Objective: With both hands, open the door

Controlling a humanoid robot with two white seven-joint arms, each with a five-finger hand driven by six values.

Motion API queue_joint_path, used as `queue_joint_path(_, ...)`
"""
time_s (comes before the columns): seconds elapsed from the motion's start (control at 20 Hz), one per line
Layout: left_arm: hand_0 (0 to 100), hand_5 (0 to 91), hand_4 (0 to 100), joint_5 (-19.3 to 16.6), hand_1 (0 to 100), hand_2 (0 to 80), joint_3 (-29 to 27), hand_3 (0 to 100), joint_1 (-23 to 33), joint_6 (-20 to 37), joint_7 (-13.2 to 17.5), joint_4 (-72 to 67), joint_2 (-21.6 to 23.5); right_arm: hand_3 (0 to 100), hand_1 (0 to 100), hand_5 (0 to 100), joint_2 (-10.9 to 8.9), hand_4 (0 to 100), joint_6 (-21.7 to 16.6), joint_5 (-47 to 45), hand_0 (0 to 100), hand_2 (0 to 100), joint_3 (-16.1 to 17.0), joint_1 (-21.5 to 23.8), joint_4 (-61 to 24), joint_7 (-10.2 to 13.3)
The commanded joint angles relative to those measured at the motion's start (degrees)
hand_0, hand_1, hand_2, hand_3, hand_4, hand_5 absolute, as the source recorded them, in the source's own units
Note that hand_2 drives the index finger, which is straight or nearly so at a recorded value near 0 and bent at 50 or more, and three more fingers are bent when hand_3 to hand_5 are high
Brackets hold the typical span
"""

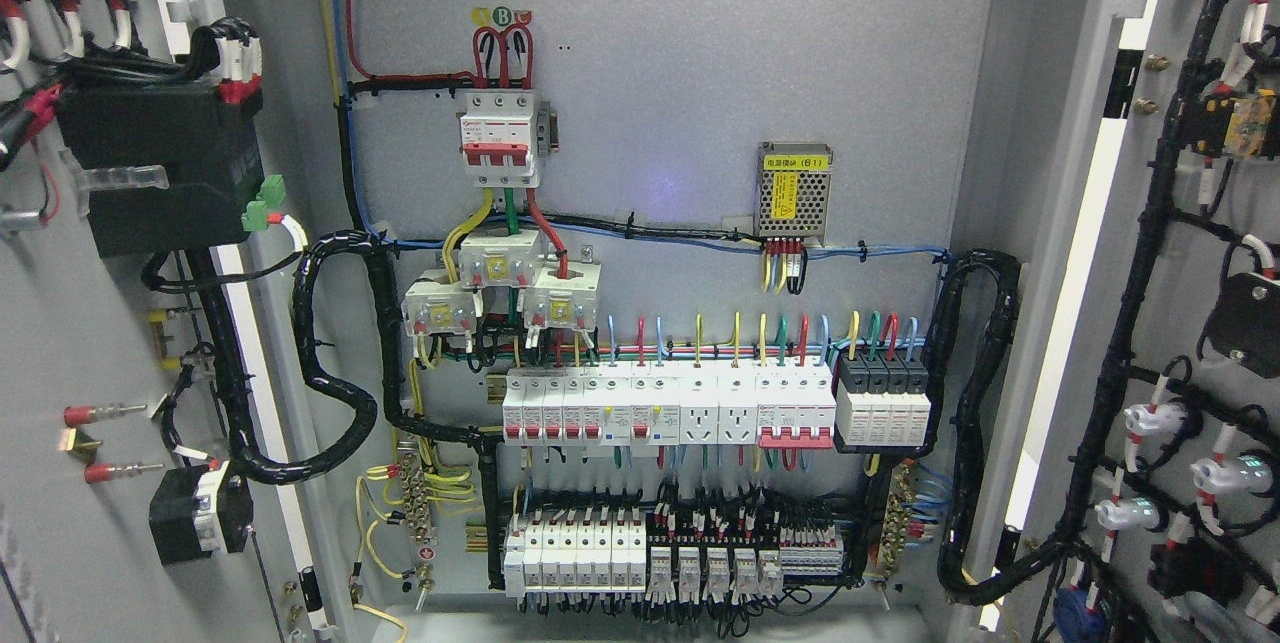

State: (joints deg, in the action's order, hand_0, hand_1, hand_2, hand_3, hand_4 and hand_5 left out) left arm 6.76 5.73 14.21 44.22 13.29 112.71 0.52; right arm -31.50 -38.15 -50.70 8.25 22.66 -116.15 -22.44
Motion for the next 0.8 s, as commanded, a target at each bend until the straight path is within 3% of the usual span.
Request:
queue_joint_path(0.0,12,0.0,0,0.63,39,0.0,-9.23,0,0.02,41.48,-0.98,4.01,-3.07,0,39,0,-1.81,0,-0.17,-1.42,12,0,4.84,2.91,-0.22,-0.23)
queue_joint_path(0.15,12,0.0,0,0.8,39,0.0,-14.23,0,0.2,41.48,-3.09,4.01,-3.16,0,39,0,-1.72,0,-0.17,-1.42,12,0,4.93,3.35,-0.22,-0.23)
queue_joint_path(0.5,12,0.0,0,2.82,39,0.0,-20.92,0,0.64,41.48,-3.18,3.74,-2.98,0,39,0,-1.63,0,-0.08,-4.84,12,0,7.39,6.95,-0.13,-0.14)
queue_joint_path(0.75,12,0.0,0,6.51,39,0.0,-26.81,0,0.73,40.78,-3.09,2.43,-1.14,0,39,0,-1.72,0,0.01,-6.95,12,0,9.32,8.19,0.66,-0.14)
